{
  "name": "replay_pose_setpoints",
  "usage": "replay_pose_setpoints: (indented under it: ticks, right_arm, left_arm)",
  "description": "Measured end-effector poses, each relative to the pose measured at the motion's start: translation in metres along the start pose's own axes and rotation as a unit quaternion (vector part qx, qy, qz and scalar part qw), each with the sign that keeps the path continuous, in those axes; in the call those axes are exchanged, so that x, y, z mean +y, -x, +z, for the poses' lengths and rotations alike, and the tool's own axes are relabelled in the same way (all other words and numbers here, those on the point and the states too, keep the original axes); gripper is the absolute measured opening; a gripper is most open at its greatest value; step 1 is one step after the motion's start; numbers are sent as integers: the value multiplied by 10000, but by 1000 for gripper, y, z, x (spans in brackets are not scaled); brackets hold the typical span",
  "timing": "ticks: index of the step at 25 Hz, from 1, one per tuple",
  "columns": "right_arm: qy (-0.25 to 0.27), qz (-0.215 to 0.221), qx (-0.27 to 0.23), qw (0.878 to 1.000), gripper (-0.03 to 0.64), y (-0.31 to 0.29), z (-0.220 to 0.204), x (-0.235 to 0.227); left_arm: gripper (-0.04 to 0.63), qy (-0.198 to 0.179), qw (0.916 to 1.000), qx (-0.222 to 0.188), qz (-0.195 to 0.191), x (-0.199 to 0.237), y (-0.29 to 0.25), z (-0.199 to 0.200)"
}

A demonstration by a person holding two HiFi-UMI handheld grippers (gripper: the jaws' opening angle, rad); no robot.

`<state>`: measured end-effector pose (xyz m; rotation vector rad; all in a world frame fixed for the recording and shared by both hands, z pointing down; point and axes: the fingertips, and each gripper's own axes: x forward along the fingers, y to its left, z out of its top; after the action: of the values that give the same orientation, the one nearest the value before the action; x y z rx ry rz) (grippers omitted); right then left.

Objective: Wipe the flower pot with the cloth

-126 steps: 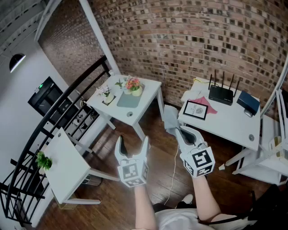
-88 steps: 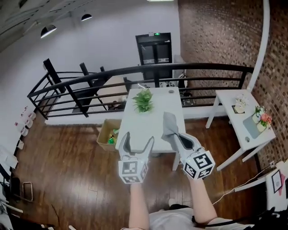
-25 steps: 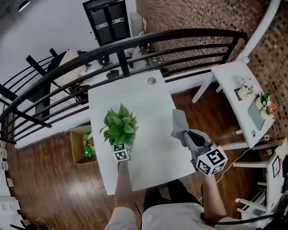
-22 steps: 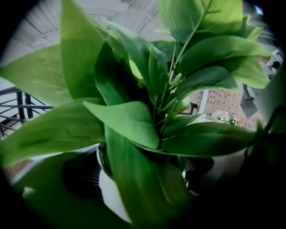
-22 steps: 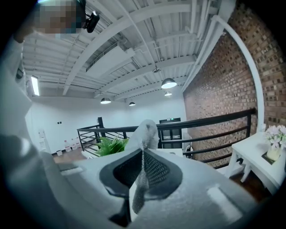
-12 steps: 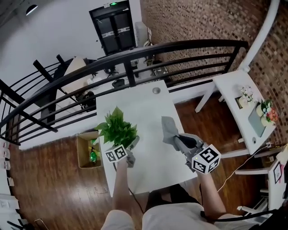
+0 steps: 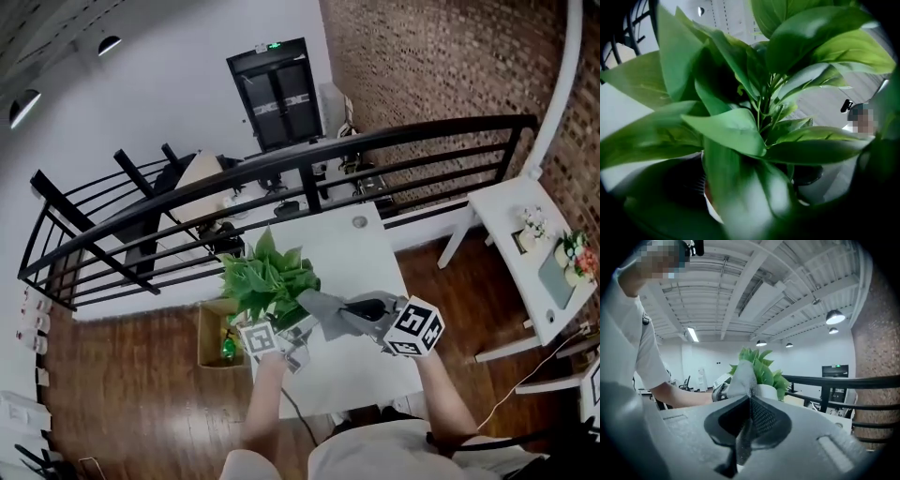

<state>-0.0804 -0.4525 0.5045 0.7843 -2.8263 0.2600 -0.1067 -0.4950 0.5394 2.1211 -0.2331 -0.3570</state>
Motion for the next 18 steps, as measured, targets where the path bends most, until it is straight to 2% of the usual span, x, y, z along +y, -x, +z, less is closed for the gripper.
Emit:
replay_pose_setpoints:
  ticks: [3, 6, 12, 14, 18]
  right_arm:
    - [124, 75, -235, 9996, -2, 5, 20, -1]
    - [190, -80, -435, 9988, -2, 10, 40, -10]
    - [245, -299, -437, 9983, -2, 12, 59, -27]
    - [111, -199, -518, 9984, -2, 12, 60, -29]
    - [-330, 140, -852, 9957, -2, 18, 59, -35]
  left_arm:
    - [565, -273, 9989, 222, -318, -31, -9, -4]
    - [563, -457, 9965, 426, -558, -52, -12, -4]
    - [563, -777, 9848, 914, -1257, -103, -10, -12]
    - [564, -737, 9819, 898, -1499, -120, -11, -13]
    - [564, -450, 9795, 554, -1886, -139, -22, -8]
